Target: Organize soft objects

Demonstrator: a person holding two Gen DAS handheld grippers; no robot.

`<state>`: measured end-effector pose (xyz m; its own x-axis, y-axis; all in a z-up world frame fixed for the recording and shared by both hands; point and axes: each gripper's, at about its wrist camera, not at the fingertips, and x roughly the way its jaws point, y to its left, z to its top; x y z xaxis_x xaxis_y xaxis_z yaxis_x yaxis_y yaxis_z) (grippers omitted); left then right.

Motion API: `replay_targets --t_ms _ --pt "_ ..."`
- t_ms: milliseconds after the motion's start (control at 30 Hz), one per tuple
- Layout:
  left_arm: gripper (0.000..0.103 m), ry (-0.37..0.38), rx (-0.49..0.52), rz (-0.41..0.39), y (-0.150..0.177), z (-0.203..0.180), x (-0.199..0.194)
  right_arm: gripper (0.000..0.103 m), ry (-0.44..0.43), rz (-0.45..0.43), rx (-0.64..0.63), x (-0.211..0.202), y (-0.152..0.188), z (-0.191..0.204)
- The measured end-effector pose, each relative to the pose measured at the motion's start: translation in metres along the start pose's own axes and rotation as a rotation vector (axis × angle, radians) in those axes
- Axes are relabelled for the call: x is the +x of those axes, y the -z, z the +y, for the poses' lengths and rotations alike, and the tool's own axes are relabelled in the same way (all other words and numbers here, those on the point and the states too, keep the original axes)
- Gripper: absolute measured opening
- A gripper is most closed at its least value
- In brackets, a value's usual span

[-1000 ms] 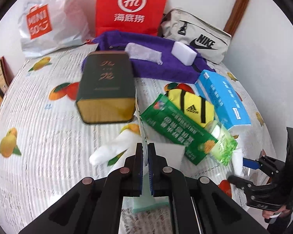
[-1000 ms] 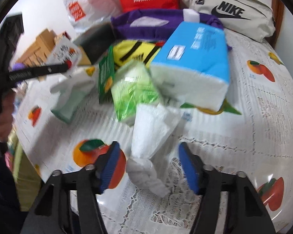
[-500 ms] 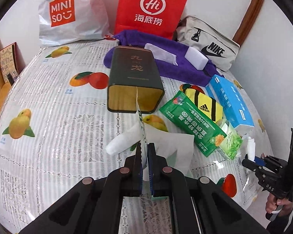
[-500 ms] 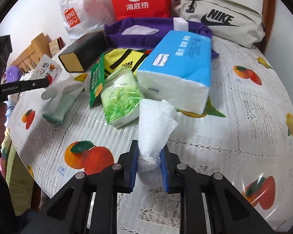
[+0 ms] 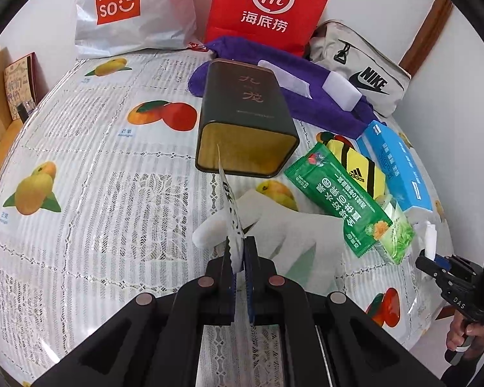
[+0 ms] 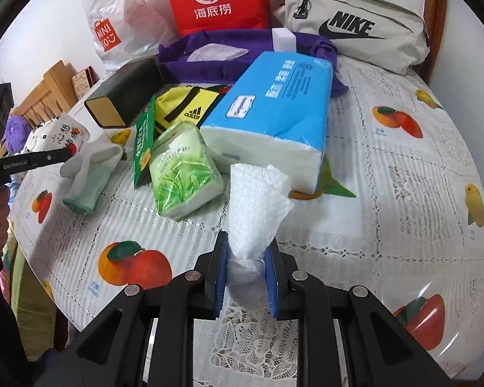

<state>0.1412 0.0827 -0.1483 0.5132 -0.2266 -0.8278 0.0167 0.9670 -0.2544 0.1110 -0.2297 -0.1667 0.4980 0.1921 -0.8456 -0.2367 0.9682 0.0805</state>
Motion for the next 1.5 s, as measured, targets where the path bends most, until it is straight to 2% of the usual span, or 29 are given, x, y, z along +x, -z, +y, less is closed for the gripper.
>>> replay_targets --t_ms 700,1167,1500 --pt "0.005 0.003 -0.006 -0.072 -0.040 0.004 -0.033 0.021 -0.032 -0.080 -0.015 -0.036 -0.045 -0.005" --pt "0.005 -0.002 0.021 -0.106 -0.094 -0.015 -0.031 0.021 -0.036 -0.139 -0.011 -0.038 -0.114 -0.020" --pt "0.005 -0.026 0.031 -0.102 -0.136 -0.018 -0.013 0.021 -0.039 -0.149 -0.018 -0.021 -0.169 -0.027"
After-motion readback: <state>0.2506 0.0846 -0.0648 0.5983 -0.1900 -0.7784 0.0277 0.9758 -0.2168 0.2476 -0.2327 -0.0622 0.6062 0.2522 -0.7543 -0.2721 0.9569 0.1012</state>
